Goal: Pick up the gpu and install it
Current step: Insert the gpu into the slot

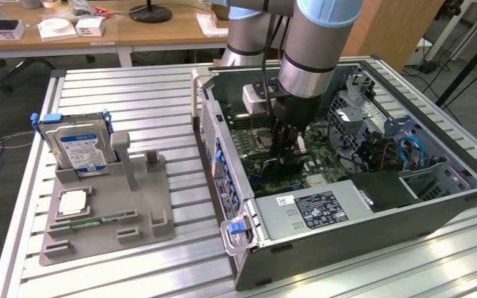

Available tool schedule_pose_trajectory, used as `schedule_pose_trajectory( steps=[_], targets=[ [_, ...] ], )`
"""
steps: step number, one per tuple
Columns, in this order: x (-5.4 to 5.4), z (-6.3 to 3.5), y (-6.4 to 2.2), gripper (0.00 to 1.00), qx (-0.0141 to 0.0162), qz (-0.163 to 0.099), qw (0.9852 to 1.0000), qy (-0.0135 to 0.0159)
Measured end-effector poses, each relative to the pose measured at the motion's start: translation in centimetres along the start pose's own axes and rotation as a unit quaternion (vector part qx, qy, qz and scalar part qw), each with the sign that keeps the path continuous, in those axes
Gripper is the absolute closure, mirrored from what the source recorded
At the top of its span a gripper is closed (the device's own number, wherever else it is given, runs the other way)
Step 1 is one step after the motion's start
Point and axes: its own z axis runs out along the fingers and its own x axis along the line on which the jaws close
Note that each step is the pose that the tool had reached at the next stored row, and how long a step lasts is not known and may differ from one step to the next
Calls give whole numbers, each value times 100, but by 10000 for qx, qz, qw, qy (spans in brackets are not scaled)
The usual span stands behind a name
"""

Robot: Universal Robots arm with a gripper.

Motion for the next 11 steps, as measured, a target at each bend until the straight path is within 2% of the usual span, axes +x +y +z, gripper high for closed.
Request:
schedule_pose_trajectory(
  steps=[3, 6, 7, 8, 10, 11],
  targets=[
    [-1, -79, 0, 60, 0, 1, 10000, 0],
    [-6, -80, -1, 62, 0, 0, 10000, -1],
    [-7, -81, 0, 68, 0, 1, 10000, 1],
    [-9, -81, 0, 68, 0, 1, 10000, 0],
    [-13, -81, 0, 80, 0, 1, 10000, 0],
    [-14, -81, 0, 80, 0, 1, 10000, 0]
  ],
)
